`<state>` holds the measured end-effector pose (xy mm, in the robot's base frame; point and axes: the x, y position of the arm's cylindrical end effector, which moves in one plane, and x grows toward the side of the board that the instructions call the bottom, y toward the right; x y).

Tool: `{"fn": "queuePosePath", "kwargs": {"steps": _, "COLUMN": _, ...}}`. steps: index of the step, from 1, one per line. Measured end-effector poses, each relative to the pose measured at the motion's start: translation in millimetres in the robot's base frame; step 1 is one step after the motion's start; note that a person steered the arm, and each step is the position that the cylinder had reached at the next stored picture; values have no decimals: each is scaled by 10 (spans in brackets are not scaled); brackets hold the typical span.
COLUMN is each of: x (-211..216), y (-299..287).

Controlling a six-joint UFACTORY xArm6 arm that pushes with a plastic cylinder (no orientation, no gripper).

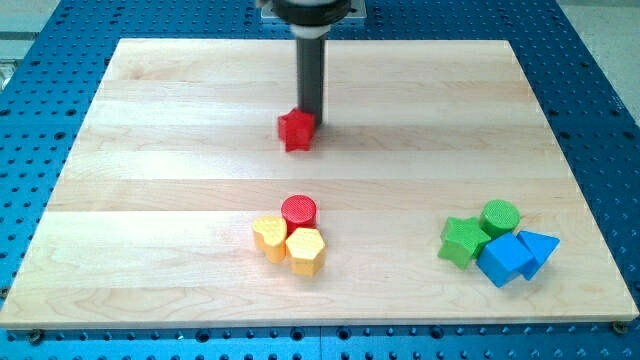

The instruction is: Place the red star above the yellow heart

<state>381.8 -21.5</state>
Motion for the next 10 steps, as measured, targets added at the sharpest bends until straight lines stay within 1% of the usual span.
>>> {"fn": "queuePosePath", "kwargs": {"steps": 1, "x": 368, "y": -119}}
{"fn": "queuePosePath", "kwargs": {"steps": 2, "x": 442, "y": -448}}
{"fn": "queuePosePath", "kwargs": {"steps": 3, "x": 760, "y": -882}}
{"fn": "queuePosePath", "kwargs": {"steps": 5, "x": 858, "y": -975}}
{"fn": "queuePosePath", "kwargs": {"steps": 6, "x": 827, "y": -1244}}
{"fn": "queuePosePath", "kwargs": {"steps": 7, "x": 1032, "y": -1182}}
{"fn": "queuePosePath", "kwargs": {"steps": 8, "x": 1188, "y": -850}}
{"fn": "queuePosePath", "kwargs": {"steps": 9, "x": 1215, "y": -607}}
{"fn": "queuePosePath", "kwargs": {"steps": 10, "x": 1069, "y": -625}}
